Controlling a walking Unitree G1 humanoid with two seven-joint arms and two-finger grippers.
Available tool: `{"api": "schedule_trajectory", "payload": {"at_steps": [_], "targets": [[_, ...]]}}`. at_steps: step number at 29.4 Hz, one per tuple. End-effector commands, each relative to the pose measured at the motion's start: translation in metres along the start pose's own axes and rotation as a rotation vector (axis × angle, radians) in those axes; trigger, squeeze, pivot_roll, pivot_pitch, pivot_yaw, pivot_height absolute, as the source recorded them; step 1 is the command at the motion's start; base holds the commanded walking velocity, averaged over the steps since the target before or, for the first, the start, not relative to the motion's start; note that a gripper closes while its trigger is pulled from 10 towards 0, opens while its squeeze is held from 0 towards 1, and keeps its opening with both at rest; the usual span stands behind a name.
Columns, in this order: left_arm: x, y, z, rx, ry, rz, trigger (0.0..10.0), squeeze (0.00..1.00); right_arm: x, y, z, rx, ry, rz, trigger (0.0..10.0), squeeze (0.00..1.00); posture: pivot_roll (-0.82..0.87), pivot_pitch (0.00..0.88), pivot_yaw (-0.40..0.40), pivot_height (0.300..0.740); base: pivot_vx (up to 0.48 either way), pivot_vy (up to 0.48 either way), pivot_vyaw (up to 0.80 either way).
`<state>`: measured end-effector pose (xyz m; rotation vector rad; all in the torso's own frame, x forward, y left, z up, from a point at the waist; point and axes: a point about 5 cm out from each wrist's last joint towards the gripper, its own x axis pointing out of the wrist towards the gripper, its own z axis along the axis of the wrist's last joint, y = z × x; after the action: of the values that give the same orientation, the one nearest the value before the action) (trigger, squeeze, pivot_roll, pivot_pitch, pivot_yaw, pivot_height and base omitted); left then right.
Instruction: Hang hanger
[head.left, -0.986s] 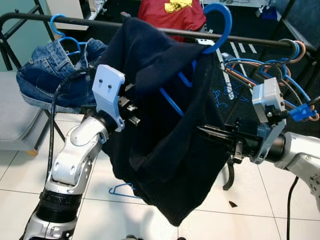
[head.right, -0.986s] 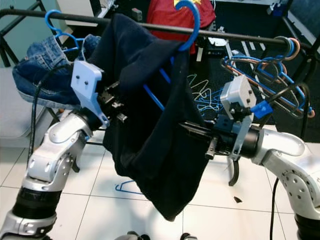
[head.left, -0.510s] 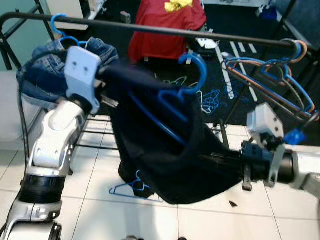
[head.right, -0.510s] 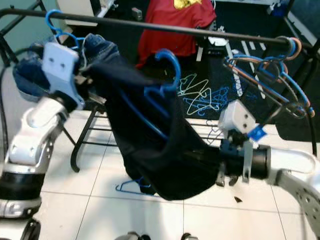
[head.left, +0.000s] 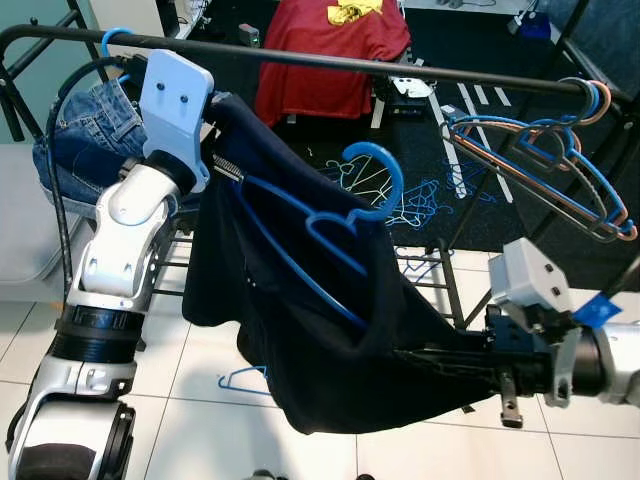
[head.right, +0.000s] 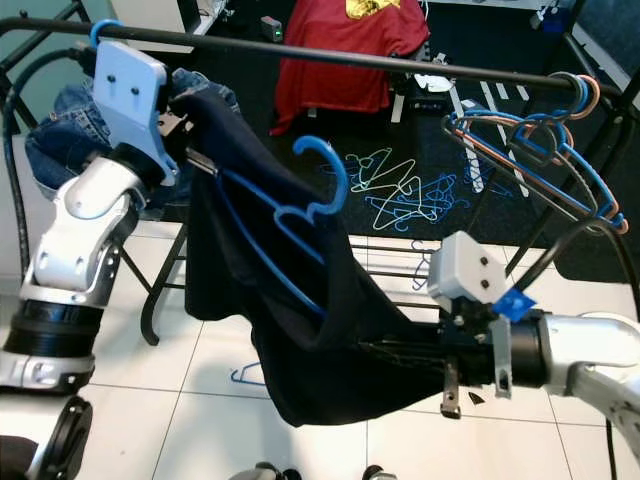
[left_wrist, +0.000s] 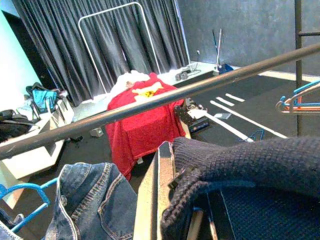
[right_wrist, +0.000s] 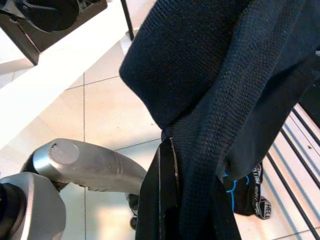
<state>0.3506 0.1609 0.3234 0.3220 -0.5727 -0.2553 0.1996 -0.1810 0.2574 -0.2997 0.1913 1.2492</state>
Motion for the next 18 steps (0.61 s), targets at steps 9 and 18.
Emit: {"api": "schedule_trajectory", "payload": {"at_steps": [9,18], "targets": [[-0.006,0.024,-0.020,0.157,0.111,0.065,0.0,0.00,-0.026,0.001,0.035,-0.113,-0.109,-0.042,0.0,0.00,-0.07,0.192,0.004,0.740,0.000,0.000,0.00],[-0.015,0.038,-0.042,0.190,0.221,0.063,0.0,0.00,-0.044,-0.001,0.047,-0.154,-0.120,-0.106,0.0,0.00,-0.07,0.192,0.007,0.740,0.000,0.000,0.00]]}}
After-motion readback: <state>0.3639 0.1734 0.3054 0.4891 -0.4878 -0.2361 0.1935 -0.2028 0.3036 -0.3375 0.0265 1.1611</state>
